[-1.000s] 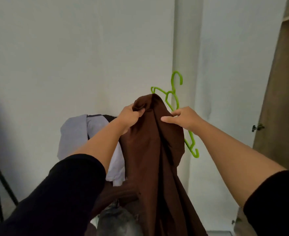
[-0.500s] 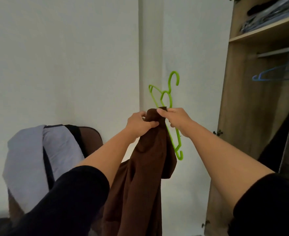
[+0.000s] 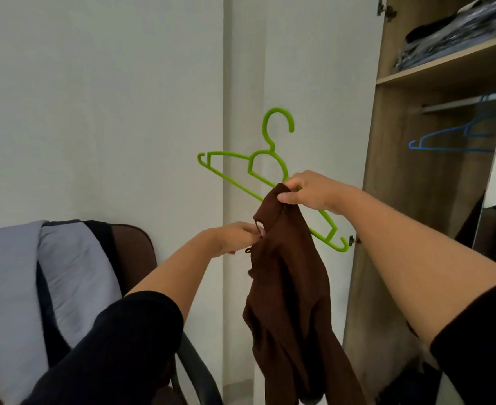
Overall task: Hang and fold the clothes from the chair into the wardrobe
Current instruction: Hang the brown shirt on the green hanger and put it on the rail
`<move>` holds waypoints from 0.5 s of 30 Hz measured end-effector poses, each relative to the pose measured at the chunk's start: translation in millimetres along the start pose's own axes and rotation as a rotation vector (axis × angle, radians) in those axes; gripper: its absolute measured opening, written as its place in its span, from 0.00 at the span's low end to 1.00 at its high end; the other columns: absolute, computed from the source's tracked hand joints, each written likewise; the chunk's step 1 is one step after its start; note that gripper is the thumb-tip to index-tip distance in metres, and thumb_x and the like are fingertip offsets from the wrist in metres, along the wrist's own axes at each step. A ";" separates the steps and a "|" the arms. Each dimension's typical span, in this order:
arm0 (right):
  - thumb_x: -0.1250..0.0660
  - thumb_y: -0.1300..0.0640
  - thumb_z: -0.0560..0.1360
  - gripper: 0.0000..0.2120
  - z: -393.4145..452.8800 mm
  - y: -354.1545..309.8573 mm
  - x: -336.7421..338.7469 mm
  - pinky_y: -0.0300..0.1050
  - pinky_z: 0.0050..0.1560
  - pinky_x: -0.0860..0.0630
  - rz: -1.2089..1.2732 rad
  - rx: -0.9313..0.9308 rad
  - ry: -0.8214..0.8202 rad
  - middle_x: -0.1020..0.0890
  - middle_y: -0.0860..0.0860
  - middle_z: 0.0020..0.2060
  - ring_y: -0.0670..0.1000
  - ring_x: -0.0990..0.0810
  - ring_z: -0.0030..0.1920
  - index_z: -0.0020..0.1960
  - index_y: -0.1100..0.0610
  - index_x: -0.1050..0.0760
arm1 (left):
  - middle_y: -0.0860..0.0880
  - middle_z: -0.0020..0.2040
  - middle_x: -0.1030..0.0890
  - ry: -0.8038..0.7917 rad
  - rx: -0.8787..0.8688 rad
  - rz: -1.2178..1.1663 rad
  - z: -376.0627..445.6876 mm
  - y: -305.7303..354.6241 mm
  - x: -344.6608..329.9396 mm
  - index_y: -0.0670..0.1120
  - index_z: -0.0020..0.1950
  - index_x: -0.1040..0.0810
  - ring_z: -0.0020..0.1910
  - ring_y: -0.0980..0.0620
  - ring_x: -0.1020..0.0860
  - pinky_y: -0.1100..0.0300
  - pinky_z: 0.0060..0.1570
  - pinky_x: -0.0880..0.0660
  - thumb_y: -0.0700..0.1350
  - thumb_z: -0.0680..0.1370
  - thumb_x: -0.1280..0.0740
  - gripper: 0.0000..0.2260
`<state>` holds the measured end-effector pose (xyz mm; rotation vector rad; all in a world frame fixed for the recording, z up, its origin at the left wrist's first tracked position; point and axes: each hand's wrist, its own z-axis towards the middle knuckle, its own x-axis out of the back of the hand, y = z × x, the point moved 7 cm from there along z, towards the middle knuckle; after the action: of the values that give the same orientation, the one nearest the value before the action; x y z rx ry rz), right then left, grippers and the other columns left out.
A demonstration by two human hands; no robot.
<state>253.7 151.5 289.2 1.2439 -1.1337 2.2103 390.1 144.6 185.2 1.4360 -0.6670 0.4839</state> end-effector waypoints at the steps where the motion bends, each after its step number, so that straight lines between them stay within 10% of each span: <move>1: 0.37 0.58 0.78 0.13 -2.3 7.1 6.0 0.33 0.38 0.34 -0.022 -0.013 0.015 0.26 0.48 0.38 0.44 0.29 0.37 0.35 0.53 0.26 | 0.53 0.50 0.25 -0.032 -0.017 0.010 4.3 1.8 -6.9 0.54 0.48 0.26 0.53 0.52 0.29 0.54 0.57 0.32 0.44 0.80 0.43 0.08; 4: 0.37 0.57 0.78 0.10 -10.4 33.1 22.1 0.36 0.40 0.34 -0.056 -0.070 0.057 0.26 0.55 0.43 0.49 0.29 0.42 0.42 0.63 0.24 | 0.49 0.49 0.22 -0.087 -0.009 -0.061 17.2 4.5 -23.7 0.48 0.49 0.31 0.54 0.51 0.24 0.55 0.55 0.30 0.41 0.78 0.37 0.04; 10: 0.37 0.58 0.78 0.09 -22.6 56.5 29.1 0.31 0.38 0.34 -0.059 -0.127 0.044 0.26 0.50 0.41 0.44 0.29 0.39 0.41 0.57 0.24 | 0.46 0.66 0.28 0.043 -0.075 -0.030 48.9 24.6 -40.8 0.48 0.71 0.35 0.62 0.46 0.26 0.53 0.62 0.28 0.53 0.73 0.29 0.30; 15: 0.37 0.58 0.78 0.11 -27.5 69.6 33.8 0.45 0.50 0.31 -0.108 -0.143 0.069 0.26 0.56 0.45 0.51 0.29 0.46 0.49 0.66 0.23 | 0.45 0.59 0.22 0.068 -0.055 0.127 63.4 19.5 -48.8 0.50 0.62 0.25 0.57 0.43 0.23 0.54 0.51 0.24 0.48 0.77 0.35 0.13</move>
<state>176.0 128.1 276.8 1.1338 -1.1480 2.0396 333.3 87.8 167.1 1.3253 -0.7144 0.6069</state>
